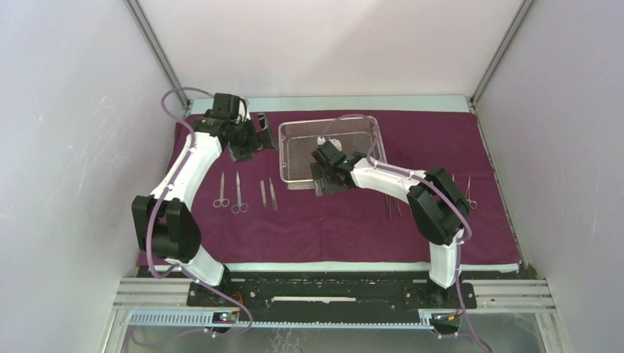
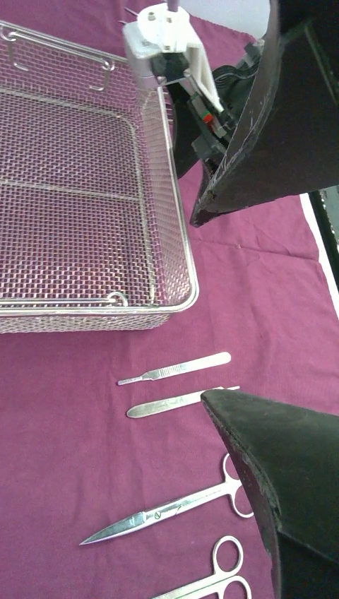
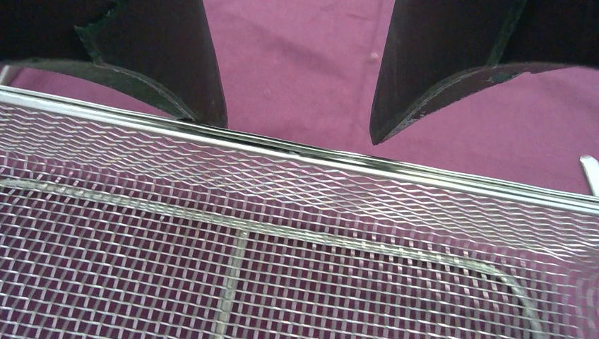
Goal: Open and lay out the surgical kit
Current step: Move the container from the surgical kit.
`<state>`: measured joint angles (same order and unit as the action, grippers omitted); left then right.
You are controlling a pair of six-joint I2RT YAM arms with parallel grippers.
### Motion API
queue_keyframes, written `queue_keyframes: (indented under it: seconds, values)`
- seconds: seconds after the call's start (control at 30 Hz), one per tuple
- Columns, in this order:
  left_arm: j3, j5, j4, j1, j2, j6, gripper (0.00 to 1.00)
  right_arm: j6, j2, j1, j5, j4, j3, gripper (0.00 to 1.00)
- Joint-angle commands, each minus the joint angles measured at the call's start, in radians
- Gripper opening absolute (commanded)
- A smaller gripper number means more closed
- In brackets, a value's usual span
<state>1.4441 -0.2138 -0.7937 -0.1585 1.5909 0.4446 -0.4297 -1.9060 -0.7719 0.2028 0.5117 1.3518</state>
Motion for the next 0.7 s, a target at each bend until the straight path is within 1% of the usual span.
queue_keyframes:
  seconds: [0.0, 0.47, 0.53, 0.67]
  values:
    - [0.0, -0.015, 0.02, 0.007, -0.058, 0.0, 1.0, 0.042, -0.072, 0.01, 0.016, -0.016, 0.148, 0.82]
    - [-0.013, -0.018, 0.021, 0.01, -0.068, 0.0, 1.0, 0.045, -0.259, 0.013, -0.048, 0.028, 0.452, 0.84]
    - [-0.014, -0.018, 0.021, 0.01, -0.07, -0.001, 1.0, 0.039, -0.267, 0.022, -0.056, 0.04, 0.467, 0.84]
    - [-0.017, -0.019, 0.019, 0.01, -0.084, -0.003, 1.0, 0.046, -0.21, 0.027, -0.061, 0.023, 0.413, 0.85]
